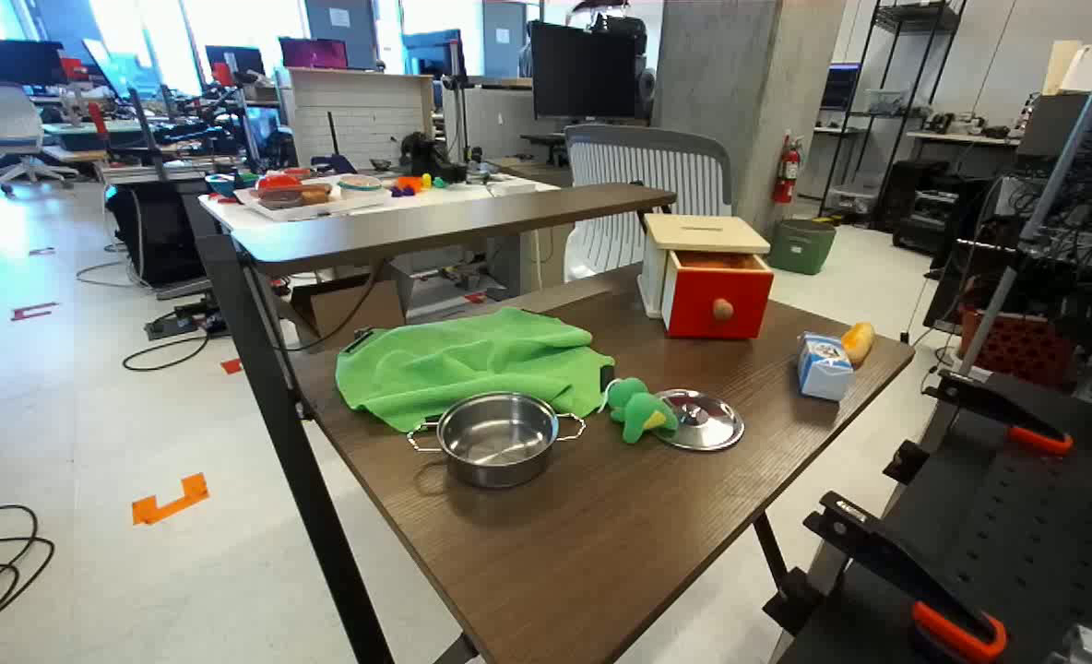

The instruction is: Place the stuffed animal in the pot

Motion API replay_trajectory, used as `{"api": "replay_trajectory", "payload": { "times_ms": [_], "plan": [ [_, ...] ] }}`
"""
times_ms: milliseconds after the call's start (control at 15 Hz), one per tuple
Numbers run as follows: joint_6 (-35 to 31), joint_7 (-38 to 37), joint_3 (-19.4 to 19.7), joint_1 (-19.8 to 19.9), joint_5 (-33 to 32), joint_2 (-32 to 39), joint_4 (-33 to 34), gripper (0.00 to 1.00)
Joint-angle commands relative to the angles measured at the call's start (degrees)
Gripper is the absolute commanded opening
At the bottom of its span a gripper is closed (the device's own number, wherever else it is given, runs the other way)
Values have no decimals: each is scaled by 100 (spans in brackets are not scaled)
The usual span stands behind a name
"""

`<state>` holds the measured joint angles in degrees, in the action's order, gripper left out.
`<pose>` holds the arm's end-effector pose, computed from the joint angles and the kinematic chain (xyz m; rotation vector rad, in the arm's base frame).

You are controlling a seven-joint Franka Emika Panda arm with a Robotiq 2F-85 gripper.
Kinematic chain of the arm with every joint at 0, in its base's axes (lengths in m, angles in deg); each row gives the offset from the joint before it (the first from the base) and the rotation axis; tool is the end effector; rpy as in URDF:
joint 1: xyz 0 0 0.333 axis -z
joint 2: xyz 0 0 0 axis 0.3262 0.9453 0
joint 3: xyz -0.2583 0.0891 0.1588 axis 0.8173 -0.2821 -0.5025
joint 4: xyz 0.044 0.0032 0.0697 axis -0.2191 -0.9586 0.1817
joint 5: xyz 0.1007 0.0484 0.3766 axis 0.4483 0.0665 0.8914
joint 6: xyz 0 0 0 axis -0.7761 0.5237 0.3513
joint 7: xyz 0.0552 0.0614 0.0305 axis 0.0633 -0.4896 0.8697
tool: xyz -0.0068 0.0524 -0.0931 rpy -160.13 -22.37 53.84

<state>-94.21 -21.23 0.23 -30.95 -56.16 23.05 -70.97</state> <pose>0.3361 0.1524 0.4406 -2.9125 0.1001 -0.3070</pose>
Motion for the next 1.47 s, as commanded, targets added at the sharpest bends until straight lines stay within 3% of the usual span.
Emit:
{"api": "replay_trajectory", "payload": {
  "times_ms": [0,400,600,1000,1400],
  "plan": [
    [19,-12,19,-13,-19,-2,11,100],
    [19,-12,19,-13,-20,-2,11,100],
    [-450,-9,-93,39,-105,375,-26,100],
    [-1719,81,54,55,-42,1843,172,100],
    [-2239,-78,229,308,-189,3397,552,100]
  ]
}}
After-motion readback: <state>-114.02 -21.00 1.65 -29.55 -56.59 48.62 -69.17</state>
